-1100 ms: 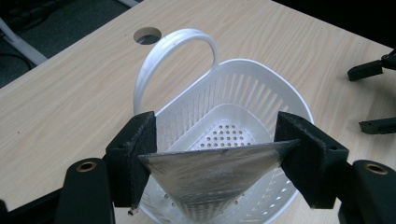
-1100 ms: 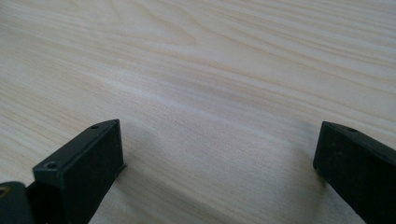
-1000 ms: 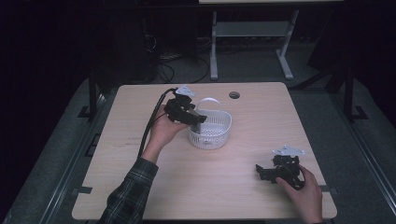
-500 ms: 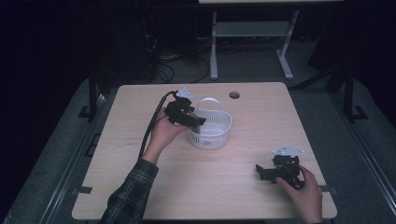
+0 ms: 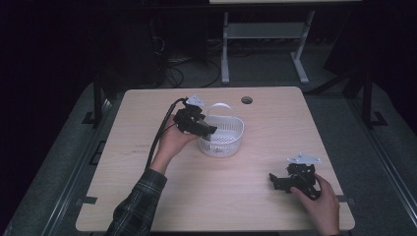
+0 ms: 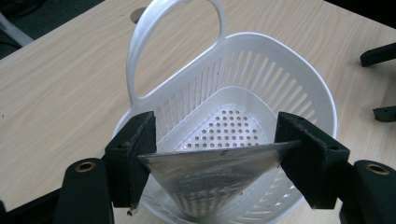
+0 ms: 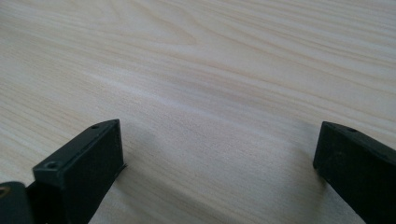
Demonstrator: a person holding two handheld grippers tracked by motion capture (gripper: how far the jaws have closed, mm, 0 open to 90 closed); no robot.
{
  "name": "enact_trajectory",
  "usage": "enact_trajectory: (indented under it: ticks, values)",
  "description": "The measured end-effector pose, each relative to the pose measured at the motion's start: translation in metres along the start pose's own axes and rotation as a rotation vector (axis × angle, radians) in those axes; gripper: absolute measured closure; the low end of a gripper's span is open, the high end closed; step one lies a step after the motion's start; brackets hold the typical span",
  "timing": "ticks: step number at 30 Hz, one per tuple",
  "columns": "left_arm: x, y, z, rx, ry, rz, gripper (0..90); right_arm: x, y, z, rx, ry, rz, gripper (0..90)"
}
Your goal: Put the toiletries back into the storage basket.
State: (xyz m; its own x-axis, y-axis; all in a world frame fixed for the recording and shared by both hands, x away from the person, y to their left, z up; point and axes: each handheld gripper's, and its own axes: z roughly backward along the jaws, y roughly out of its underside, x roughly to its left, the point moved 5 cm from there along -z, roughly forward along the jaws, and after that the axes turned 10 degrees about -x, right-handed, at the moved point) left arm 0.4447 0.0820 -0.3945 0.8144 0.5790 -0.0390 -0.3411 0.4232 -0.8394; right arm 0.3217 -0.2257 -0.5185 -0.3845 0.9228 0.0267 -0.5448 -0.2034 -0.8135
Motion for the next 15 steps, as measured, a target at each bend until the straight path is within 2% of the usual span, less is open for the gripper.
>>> enact_trajectory:
  ticks: [7,15]
  values:
    - [0.0004,-0.002,0.0023,-0.007,-0.013,-0.011,18.6,0.0,0.0,0.0,0.0,0.0,0.0,1.0]
    - [0.0006,-0.0031,0.0068,-0.002,-0.032,-0.02,15.5,0.0,0.0,0.0,0.0,0.0,0.0,1.0]
